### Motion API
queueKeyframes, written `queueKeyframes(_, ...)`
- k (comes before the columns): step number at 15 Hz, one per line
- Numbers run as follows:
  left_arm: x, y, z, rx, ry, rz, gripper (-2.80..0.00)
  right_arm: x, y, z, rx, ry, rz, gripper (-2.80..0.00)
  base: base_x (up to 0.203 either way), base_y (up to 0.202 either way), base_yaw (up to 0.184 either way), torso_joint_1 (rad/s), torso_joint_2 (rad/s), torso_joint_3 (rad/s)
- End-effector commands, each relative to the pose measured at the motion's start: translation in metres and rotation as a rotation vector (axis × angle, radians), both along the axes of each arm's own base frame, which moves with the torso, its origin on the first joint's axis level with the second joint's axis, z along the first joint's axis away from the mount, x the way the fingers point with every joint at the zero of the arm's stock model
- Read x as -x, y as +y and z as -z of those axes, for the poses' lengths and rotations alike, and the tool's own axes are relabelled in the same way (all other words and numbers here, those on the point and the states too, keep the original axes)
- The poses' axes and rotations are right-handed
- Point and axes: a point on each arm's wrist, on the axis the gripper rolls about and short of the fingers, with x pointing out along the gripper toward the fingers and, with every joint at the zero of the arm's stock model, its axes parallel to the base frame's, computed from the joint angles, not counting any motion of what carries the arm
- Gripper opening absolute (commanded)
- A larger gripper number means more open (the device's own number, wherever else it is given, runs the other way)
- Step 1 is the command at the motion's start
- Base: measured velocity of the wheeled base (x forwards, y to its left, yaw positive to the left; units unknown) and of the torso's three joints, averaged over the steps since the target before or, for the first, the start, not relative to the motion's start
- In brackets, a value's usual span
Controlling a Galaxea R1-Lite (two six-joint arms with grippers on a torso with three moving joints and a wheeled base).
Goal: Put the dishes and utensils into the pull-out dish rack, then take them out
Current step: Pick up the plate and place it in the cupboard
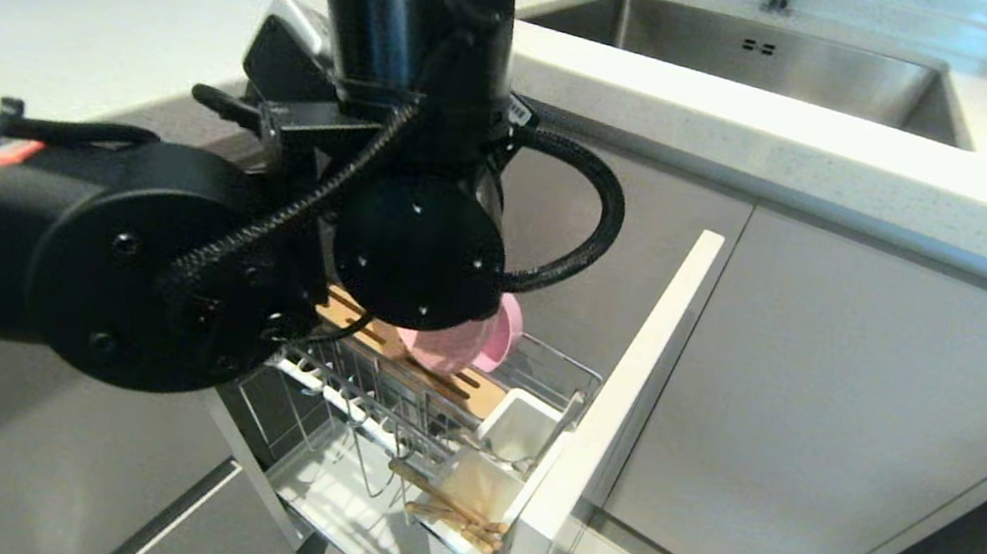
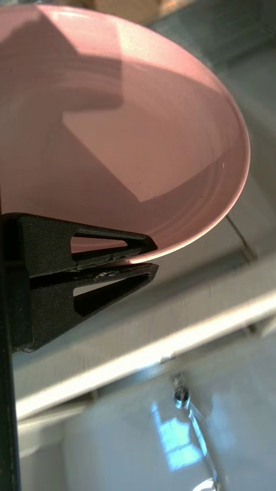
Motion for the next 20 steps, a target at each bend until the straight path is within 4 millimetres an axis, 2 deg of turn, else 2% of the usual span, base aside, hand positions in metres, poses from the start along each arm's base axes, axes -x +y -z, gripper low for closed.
queueKeyframes(1, -0.003, -0.003, 0.012, 0.004, 0.016, -0.035, -2.8, 0.0, 0.0, 0.0, 0.0, 0.002, -0.001, -2.8, 0.0, 0.0, 0.0, 0.0, 0.0, 0.0)
queueKeyframes(5, -0.002, -0.001, 0.016, 0.036, 0.017, -0.102, -2.8, 0.0, 0.0, 0.0, 0.0, 0.002, 0.0, -2.8, 0.0, 0.0, 0.0, 0.0, 0.0, 0.0)
queueKeyframes(13, -0.01, 0.01, 0.052, 0.165, 0.06, -0.165, -2.8, 0.0, 0.0, 0.0, 0.0, 0.002, -0.001, -2.8, 0.0, 0.0, 0.0, 0.0, 0.0, 0.0)
queueKeyframes(20, -0.015, 0.017, 0.053, 0.243, 0.047, -0.192, -2.8, 0.0, 0.0, 0.0, 0.0, 0.002, -0.001, -2.8, 0.0, 0.0, 0.0, 0.0, 0.0, 0.0)
